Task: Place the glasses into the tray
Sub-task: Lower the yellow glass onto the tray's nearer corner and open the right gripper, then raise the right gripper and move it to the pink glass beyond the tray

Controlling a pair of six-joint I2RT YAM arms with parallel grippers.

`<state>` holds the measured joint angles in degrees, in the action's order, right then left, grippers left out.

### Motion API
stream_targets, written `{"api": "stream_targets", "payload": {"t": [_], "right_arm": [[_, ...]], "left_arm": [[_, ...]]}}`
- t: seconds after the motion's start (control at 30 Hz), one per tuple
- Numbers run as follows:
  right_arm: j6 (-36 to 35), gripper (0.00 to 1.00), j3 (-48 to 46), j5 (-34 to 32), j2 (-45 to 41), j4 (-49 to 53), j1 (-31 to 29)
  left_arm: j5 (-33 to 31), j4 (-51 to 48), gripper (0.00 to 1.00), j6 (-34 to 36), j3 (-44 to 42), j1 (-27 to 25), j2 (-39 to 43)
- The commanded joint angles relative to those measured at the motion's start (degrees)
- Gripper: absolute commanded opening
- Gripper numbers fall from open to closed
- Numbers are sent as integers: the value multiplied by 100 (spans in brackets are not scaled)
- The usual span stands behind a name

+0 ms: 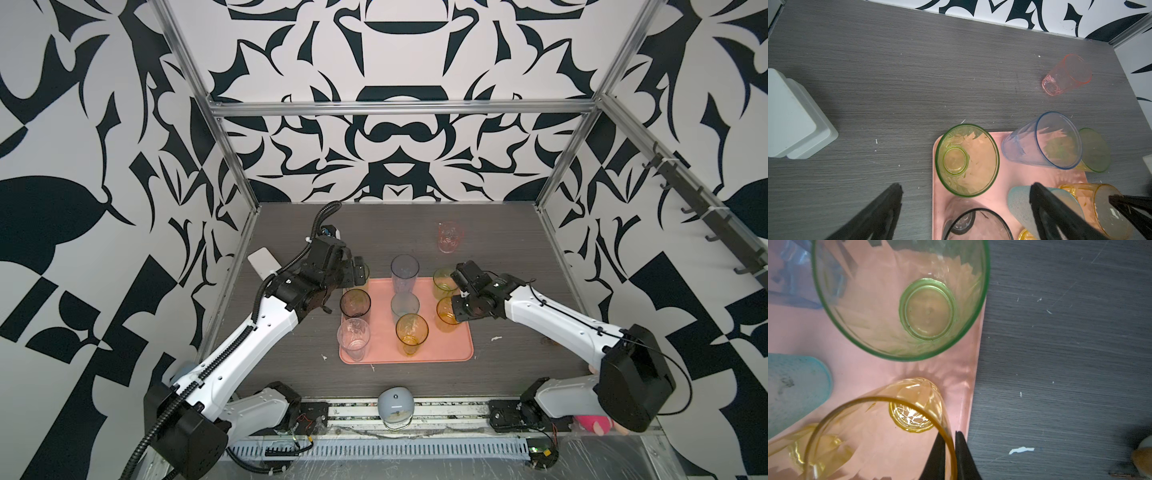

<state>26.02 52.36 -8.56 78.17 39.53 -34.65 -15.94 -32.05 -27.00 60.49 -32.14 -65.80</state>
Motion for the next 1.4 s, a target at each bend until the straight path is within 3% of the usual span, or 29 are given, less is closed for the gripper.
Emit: {"api": "stream_targets", "payload": {"t": [0.0,0.4,0.8,1.1,1.37], "right_arm": [[37,25,165,30,5,24,-17],[-52,40,806,-5,-504,702,-17],[-167,43,1418,-192,-910,929,-18],[-223,42,1056,-698,-1496,-440,11],[-721,42,874,-659,-1164,-1673,490]], "left_arm": [[-113,-32,99,-15,-72,22,126],[-127,-112,100,2,-18,23,199],[-149,-155,99,14,22,24,340],[-151,-133,99,33,84,24,318],[-242,-97,99,158,187,24,206]]}}
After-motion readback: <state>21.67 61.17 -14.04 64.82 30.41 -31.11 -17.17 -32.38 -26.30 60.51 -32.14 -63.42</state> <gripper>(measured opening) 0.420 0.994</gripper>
